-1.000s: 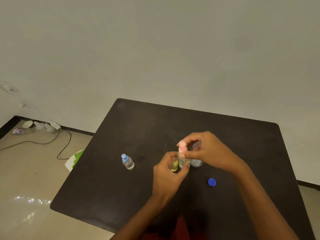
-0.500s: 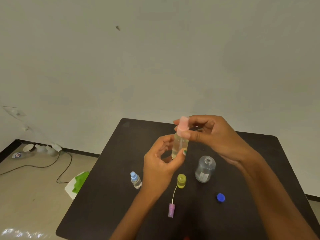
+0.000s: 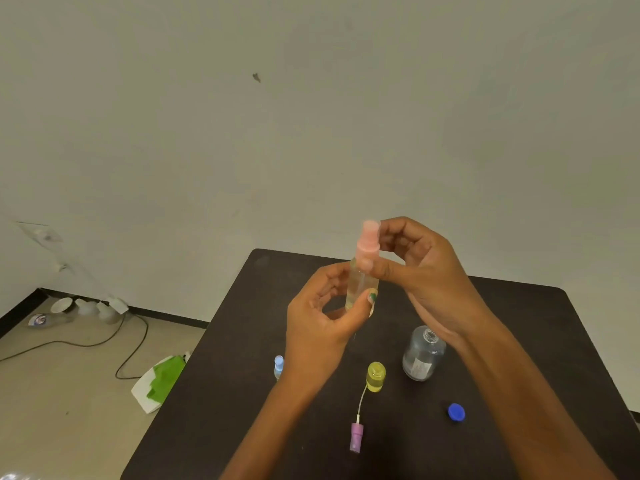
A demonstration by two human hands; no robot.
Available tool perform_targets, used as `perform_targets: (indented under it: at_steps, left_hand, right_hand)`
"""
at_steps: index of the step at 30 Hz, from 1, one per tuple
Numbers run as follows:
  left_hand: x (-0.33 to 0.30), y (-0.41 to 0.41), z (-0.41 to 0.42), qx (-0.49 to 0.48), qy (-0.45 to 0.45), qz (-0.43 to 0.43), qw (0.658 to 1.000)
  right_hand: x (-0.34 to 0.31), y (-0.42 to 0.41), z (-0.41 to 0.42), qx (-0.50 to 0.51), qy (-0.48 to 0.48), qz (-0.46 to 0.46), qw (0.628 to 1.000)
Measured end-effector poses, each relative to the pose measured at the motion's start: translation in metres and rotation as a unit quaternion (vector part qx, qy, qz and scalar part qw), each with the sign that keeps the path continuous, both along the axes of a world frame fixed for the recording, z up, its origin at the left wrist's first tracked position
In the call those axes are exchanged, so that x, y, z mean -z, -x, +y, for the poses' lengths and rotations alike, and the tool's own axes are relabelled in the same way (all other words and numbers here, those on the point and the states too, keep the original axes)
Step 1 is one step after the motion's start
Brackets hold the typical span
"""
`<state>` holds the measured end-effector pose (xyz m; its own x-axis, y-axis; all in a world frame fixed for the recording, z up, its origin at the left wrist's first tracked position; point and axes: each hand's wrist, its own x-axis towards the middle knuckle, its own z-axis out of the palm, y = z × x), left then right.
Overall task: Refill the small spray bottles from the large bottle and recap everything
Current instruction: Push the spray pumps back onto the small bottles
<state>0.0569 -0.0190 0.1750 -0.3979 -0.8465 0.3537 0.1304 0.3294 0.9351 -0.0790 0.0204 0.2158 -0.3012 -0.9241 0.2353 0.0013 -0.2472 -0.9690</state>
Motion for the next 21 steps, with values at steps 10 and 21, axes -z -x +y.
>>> perform_targets:
  at_steps: [10,21]
  left_hand:
    - [-0.003,-0.003,-0.008,0.009,0.004,0.012,1.000]
    - [-0.004,0.000,-0.015,0.016,0.002,0.019,1.000]
  right_hand:
    - [-0.005,-0.007,-0.005,-0.001,0.004,-0.018,1.000]
    - [-0.006,-0.005,-0.010,0.011,0.011,-0.040,0.999]
